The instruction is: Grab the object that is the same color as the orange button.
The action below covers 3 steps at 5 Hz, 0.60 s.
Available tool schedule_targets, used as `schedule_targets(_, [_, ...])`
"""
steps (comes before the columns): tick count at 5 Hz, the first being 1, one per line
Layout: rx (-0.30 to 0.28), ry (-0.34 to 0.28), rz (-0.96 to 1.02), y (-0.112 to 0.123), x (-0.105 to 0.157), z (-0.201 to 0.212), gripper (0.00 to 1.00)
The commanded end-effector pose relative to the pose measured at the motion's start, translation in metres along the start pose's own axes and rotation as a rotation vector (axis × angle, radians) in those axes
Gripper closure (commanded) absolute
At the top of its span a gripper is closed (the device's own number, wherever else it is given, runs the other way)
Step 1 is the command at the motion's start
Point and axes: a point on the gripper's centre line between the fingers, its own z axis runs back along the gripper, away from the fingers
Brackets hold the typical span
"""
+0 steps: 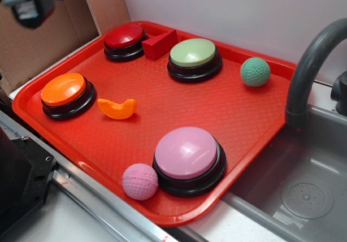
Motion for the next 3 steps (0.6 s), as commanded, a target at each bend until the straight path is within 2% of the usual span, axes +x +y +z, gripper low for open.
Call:
schedule_targets(1, [-0.024, 0.121, -0.305, 0.031, -0.025, -0.037, 0.0])
schedule_targets(2, [-0.04, 0.148, -0.259, 0.047, -0.027, -0.056, 0.0])
schedule_targets(3, [-0.101, 0.154, -0.266, 0.062, -0.022, -0.089, 0.0])
